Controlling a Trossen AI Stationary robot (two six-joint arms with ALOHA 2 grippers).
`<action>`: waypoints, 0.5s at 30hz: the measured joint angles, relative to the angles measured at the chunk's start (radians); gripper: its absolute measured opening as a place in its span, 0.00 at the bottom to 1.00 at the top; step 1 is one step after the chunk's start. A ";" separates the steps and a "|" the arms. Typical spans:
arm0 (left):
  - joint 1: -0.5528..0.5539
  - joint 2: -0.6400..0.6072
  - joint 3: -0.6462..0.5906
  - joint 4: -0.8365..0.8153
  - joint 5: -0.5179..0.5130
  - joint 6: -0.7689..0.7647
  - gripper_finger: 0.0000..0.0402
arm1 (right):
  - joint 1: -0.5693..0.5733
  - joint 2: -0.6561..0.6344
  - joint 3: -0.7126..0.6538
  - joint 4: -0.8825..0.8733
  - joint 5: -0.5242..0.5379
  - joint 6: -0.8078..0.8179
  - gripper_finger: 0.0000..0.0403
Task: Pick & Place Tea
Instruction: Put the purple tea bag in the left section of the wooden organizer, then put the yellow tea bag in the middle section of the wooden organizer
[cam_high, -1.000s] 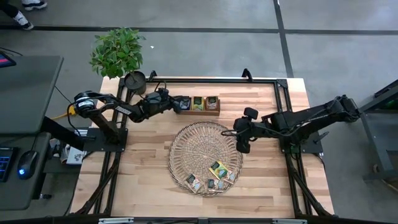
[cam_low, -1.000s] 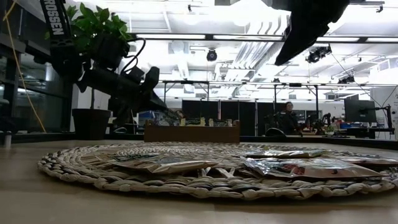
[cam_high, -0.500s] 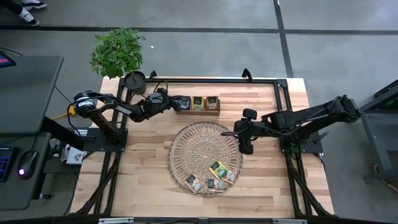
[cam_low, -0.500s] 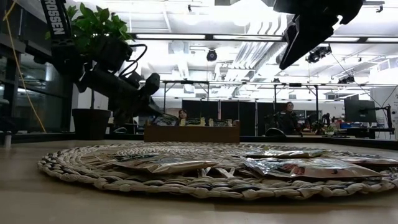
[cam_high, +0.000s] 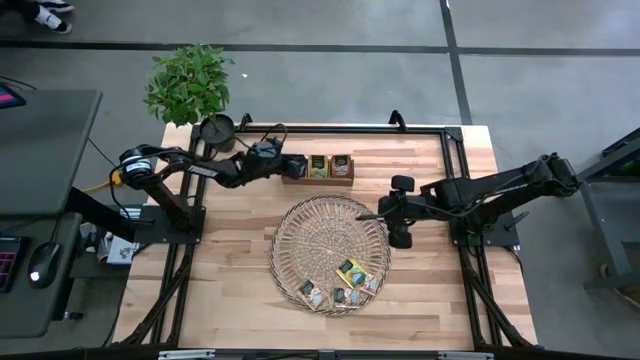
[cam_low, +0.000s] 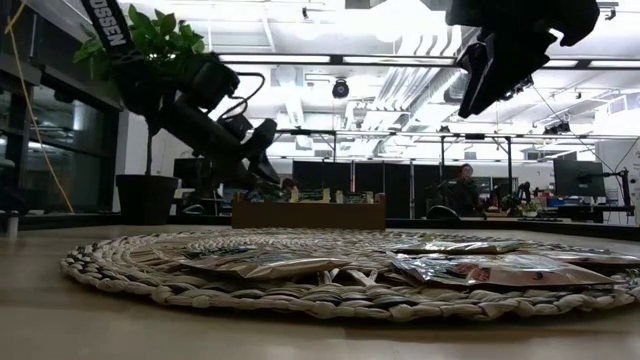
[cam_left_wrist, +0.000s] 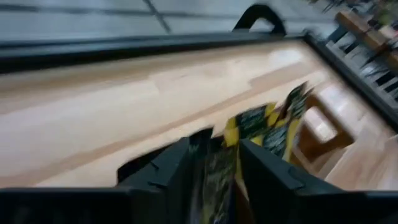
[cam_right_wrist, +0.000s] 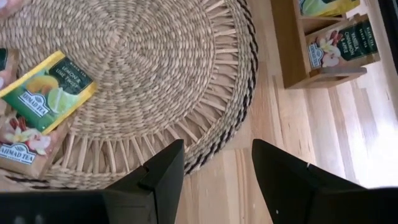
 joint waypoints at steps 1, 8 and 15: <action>0.000 0.000 0.010 -0.030 -0.002 -0.001 0.37 | 0.000 0.000 0.000 -0.002 -0.001 -0.006 0.46; 0.001 0.000 0.079 -0.046 -0.012 0.003 0.44 | -0.016 -0.001 0.000 -0.029 -0.002 -0.014 0.46; 0.000 -0.020 0.192 -0.132 0.051 -0.018 0.44 | -0.062 -0.004 0.000 -0.037 -0.032 -0.023 0.46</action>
